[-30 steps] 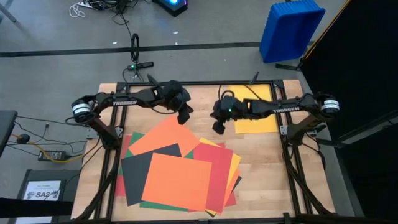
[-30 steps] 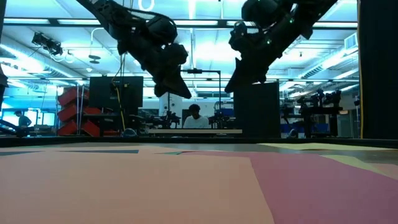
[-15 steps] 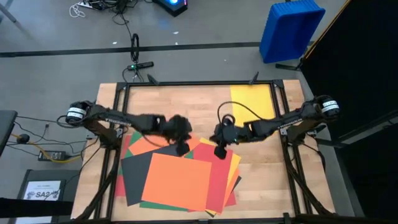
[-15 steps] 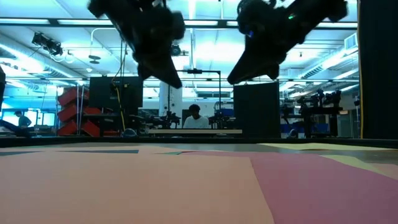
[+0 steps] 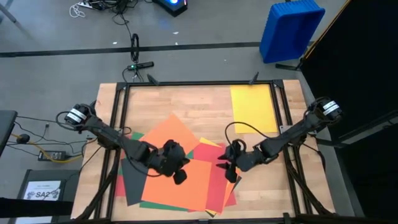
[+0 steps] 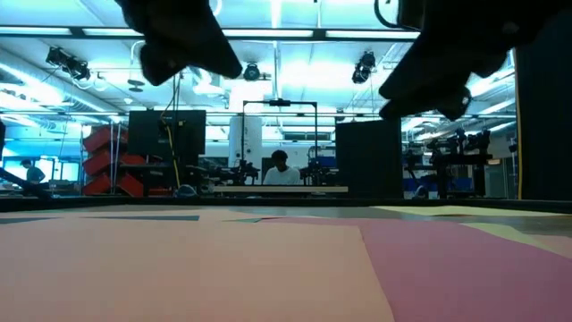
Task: Organize paper
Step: Move the orange colored paper to the bottom right of the table
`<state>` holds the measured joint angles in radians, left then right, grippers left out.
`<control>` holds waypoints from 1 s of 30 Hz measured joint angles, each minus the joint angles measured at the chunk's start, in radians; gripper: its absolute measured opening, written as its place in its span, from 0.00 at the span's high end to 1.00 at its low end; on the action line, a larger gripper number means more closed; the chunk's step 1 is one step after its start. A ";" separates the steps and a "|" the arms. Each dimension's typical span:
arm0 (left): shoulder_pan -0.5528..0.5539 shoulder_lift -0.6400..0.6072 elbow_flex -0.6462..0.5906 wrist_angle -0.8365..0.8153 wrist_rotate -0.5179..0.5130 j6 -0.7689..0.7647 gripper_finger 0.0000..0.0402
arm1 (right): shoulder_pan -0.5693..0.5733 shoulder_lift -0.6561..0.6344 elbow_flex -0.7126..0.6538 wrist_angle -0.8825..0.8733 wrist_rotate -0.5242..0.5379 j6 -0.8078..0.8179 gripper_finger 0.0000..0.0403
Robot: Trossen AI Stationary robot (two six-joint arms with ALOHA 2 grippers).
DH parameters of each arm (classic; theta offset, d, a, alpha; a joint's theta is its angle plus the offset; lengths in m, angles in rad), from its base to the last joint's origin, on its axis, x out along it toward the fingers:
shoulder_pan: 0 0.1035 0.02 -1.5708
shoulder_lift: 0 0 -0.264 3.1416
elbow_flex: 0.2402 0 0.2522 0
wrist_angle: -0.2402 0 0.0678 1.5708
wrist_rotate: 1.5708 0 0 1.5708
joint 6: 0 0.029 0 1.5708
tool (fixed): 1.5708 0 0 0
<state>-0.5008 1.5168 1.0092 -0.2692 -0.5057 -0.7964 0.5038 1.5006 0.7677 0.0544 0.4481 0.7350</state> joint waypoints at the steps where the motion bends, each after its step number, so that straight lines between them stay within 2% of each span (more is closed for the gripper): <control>1: -0.015 0.009 0.000 -0.002 -0.014 -0.035 1.00 | 0.008 0.011 -0.001 0.017 0.005 0.016 0.61; 8: -0.127 0.110 0.000 -0.040 -0.042 -0.261 1.00 | 0.027 0.226 0.001 0.222 -0.032 0.006 0.51; 14: -0.190 0.139 0.000 -0.143 -0.051 -0.439 1.00 | 0.026 0.348 0.051 0.221 -0.073 -0.006 0.46; 21: -0.181 0.160 0.000 -0.198 -0.052 -0.456 1.00 | -0.007 0.344 0.055 0.212 -0.079 -0.033 0.42; 30: -0.120 0.235 0.000 -0.200 0.165 -0.346 1.00 | -0.089 0.278 0.055 0.107 -0.095 -0.039 0.39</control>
<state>-0.6207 1.7522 1.0092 -0.4687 -0.3403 -1.1424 0.4148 1.7790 0.8230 0.1615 0.3534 0.6956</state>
